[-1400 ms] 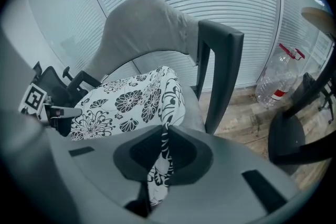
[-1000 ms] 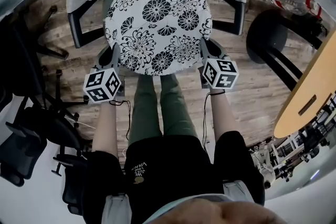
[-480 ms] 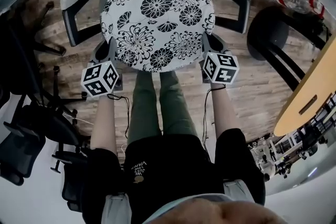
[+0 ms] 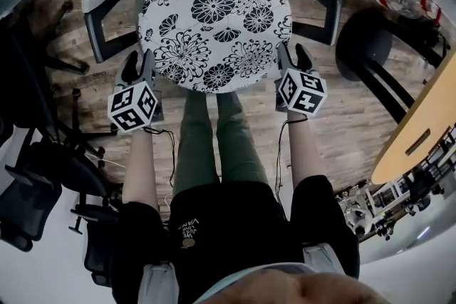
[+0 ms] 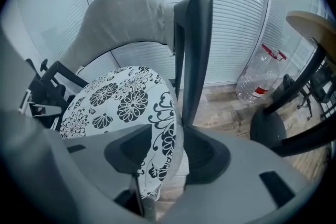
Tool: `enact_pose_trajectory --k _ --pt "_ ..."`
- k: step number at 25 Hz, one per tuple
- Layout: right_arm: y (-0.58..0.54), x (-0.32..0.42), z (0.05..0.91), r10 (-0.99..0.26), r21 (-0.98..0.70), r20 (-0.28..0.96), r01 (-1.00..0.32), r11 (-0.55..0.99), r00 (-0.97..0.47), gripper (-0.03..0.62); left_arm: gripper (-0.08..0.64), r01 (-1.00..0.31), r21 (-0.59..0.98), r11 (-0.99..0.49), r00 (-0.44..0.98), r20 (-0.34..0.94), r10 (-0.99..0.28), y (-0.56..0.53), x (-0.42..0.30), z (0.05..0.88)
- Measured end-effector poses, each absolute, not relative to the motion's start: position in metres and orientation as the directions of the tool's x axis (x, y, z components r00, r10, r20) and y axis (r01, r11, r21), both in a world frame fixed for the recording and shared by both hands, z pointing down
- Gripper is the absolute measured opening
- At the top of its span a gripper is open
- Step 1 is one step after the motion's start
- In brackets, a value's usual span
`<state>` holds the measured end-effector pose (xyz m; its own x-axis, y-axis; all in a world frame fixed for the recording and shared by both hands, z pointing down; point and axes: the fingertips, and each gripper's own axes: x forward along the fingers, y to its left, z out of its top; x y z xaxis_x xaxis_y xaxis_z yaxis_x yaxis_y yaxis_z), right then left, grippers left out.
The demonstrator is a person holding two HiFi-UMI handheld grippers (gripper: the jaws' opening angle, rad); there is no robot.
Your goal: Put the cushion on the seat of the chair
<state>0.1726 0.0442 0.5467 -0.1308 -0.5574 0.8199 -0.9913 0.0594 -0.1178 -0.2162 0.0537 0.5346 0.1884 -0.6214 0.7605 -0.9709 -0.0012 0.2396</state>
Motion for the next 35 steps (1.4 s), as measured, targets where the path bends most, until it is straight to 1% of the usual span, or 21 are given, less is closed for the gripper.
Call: enact_pose_trajectory --k 8,10,11,12,14,17,27,35 --pt "0.047 0.168 0.544 -0.56 -0.137 0.816 -0.989 0.05 -0.141 0.179 0.15 -0.971 0.237 -0.02 0.199 0.764 -0.614 0.055 -0.211 0.53" --pt "0.048 0.167 0.542 -0.563 -0.129 0.815 -0.99 0.053 -0.136 0.176 0.138 -0.969 0.244 -0.028 0.21 0.763 -0.612 0.056 -0.209 0.528" --pt "0.048 0.167 0.539 -0.567 -0.124 0.812 -0.99 0.062 -0.137 0.143 0.094 -0.969 0.245 -0.037 0.216 0.761 -0.612 0.057 -0.208 0.526" --pt "0.048 0.165 0.537 -0.573 -0.122 0.807 -0.99 0.075 -0.142 0.036 0.032 -0.968 0.246 -0.049 0.224 0.759 -0.611 0.058 -0.206 0.525" --pt "0.047 0.161 0.53 -0.59 -0.137 0.79 -0.986 0.095 -0.167 0.017 0.011 -0.964 0.255 -0.078 0.249 0.758 -0.603 0.059 -0.2 0.521" --pt "0.045 0.158 0.523 -0.608 -0.17 0.771 -0.981 0.094 -0.192 0.017 0.011 -0.956 0.28 -0.086 0.273 0.747 -0.606 0.057 -0.195 0.516" --pt "0.049 0.151 0.493 -0.641 -0.198 0.74 -0.977 0.081 -0.203 0.017 0.011 -0.949 0.3 -0.1 0.293 0.712 -0.638 0.056 -0.187 0.482" --pt "0.047 0.147 0.458 -0.665 -0.197 0.713 -0.974 0.112 -0.221 0.017 0.011 -0.946 0.305 -0.111 0.299 0.687 -0.662 0.056 -0.182 0.446"
